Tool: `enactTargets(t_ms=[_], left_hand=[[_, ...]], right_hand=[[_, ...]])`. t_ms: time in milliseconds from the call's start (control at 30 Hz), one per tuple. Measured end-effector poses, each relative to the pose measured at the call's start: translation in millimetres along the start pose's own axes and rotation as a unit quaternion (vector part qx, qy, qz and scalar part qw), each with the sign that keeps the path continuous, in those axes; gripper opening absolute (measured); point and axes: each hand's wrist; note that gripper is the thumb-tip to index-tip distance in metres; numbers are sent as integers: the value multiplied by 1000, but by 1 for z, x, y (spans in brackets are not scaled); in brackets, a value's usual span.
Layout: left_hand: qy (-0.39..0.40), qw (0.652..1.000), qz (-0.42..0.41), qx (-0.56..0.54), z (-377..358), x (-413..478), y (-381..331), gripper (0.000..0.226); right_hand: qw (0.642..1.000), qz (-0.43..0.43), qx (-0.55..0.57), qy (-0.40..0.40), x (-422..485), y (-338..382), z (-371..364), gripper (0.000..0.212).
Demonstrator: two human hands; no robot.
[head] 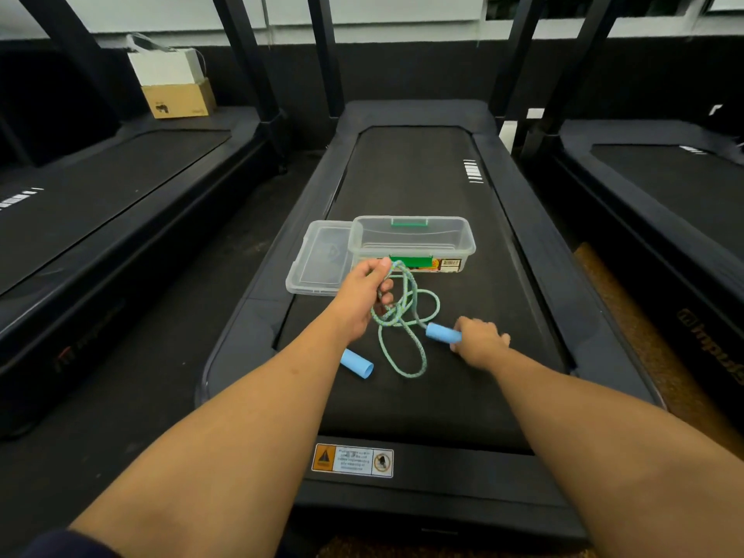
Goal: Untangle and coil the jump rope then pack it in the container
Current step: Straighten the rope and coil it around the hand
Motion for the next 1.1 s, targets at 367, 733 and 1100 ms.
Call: enactTargets(t_ms=[367, 733, 1100], left_hand=[[-89, 996, -6, -2, 1, -3, -2, 18], [-54, 998, -34, 18, -5, -18, -15, 15], [-47, 995, 11, -90, -10, -19, -16, 17]], right_hand=[[745, 112, 641, 144, -28, 25, 102, 26], [840, 164, 514, 63, -39, 49, 108, 39], [774, 230, 530, 259, -53, 79, 114, 25]])
Point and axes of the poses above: each hand's wrist, its own x-axis towards the middle knuckle, its own z-axis out of the back of the hand, y = z × x, and after that the axes turned 3 degrees about -y, right-handed
